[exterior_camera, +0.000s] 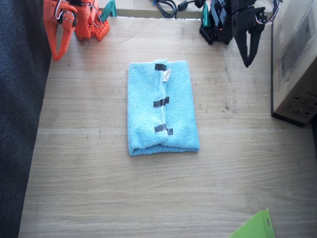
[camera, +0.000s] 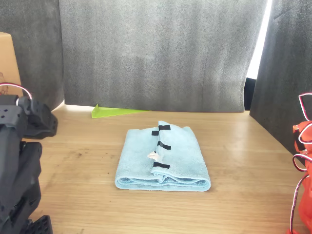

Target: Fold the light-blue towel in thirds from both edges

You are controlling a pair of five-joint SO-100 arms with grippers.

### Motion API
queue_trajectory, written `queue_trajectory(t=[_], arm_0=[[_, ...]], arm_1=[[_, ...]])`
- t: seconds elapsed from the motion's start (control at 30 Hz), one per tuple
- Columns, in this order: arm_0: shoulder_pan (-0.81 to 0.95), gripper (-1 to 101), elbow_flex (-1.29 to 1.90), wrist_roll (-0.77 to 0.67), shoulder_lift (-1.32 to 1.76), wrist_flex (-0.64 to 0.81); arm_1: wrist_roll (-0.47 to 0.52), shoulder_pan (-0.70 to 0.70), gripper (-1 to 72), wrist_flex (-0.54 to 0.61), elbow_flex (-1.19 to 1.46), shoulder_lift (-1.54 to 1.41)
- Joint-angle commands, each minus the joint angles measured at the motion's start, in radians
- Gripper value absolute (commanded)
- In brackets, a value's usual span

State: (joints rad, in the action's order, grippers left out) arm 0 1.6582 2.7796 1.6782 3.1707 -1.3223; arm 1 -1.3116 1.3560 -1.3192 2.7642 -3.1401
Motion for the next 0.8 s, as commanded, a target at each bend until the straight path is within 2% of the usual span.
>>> queue_trajectory(t=[0.0, 0.77], arm_0=[[0.018, 0, 0.006, 0.002, 0.008, 0.011], [0.048, 0, 0.006, -0.015, 0.008, 0.014]], arm_1=[[-0.041, -0.012, 0.0, -0.008, 0.009, -0.009], [-0.005, 0.025, 0.0, -0.012, 0.009, -0.009]])
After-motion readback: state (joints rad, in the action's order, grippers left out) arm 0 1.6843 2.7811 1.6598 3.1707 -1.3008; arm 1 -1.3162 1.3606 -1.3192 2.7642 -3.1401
